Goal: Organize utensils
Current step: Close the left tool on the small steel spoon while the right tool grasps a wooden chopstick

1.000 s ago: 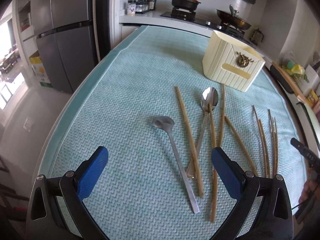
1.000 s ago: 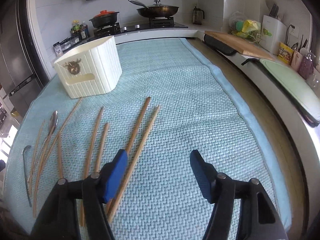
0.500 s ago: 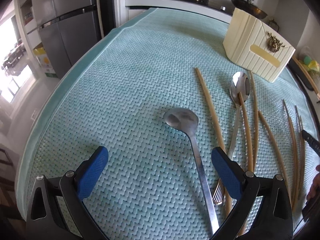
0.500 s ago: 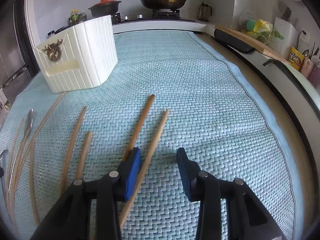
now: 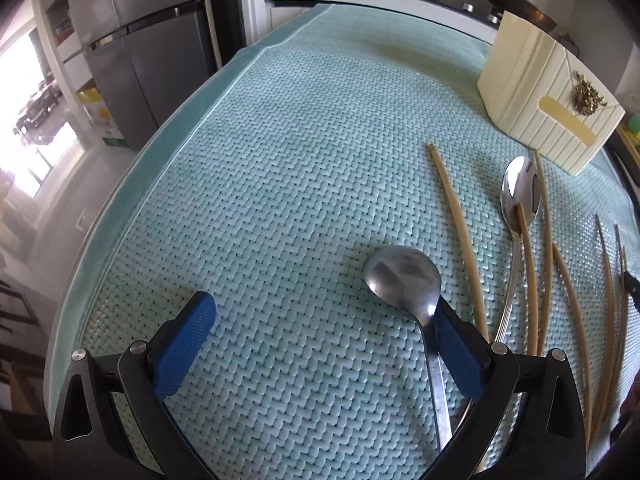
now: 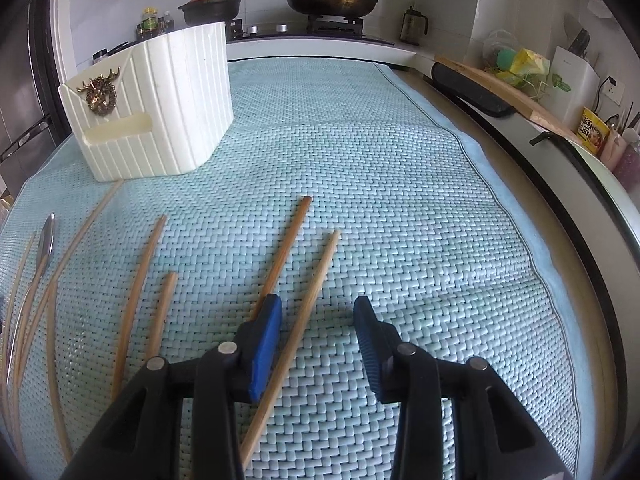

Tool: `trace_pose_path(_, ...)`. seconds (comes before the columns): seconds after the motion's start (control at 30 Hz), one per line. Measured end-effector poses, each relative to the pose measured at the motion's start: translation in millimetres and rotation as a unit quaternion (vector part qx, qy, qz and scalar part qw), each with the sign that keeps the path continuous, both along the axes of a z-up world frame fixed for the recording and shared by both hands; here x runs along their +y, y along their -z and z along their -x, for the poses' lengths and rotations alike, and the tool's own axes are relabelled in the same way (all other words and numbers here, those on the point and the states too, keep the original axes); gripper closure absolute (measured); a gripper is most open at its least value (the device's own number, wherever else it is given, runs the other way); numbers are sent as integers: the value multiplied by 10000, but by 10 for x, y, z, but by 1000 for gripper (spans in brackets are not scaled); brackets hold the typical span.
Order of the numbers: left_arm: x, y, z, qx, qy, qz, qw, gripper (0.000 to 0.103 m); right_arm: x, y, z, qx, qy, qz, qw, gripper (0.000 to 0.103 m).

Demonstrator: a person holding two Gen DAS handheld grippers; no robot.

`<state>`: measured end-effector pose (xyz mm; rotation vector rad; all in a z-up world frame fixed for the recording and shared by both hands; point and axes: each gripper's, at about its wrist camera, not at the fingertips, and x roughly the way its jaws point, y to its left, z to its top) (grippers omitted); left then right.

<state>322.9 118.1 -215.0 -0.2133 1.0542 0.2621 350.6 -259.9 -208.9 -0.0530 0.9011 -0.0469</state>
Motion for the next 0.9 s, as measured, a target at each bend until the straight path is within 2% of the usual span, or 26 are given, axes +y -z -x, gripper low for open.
trace_pose_path(0.1,59,-7,-129,33,0,167,9999,1,-17,-6,-72,64,-26,-9,10000,65)
trace_pose_path(0.17,5,25,-181,38,13,97,9999,5,-31,-5,-124,68,-7,-28,10000,66)
trace_pose_path(0.23,-70,3,-211,-8,83,-113,9999,18,-31,-4,-139,56,16,-49,10000,66)
trace_pose_path(0.3,-146,-30,-217,-144,236,-150,9995,41,-29,1,-141,21,19,-36,10000,66)
trace_pose_path(0.33,-169,-42,-227,-195,293,-193,9992,56,-28,3,-143,10,20,-29,10000,66)
trace_pose_path(0.37,-183,-50,-241,-252,348,-227,9988,68,-29,3,-144,3,7,-58,10000,70)
trace_pose_path(0.4,-184,-57,-251,-331,414,-198,9984,89,-20,6,-138,-2,-30,-108,9999,72)
trace_pose_path(0.43,-188,-65,-250,-393,461,-153,9980,97,-3,5,-135,-5,-60,-103,9999,77)
trace_pose_path(0.47,-188,-68,-253,-472,494,-72,9976,98,21,2,-129,-13,-103,-88,9999,91)
trace_pose_path(0.57,-121,-60,-201,-711,589,65,9957,98,49,0,-148,4,-210,-142,9997,97)
trace_pose_path(0.73,-108,-64,-86,-965,643,172,9931,99,-45,-4,-192,78,-272,-580,9979,97)
trace_pose_path(0.9,-53,-124,-66,-1109,595,205,9918,99,-241,-16,-274,290,-252,-1375,9898,97)
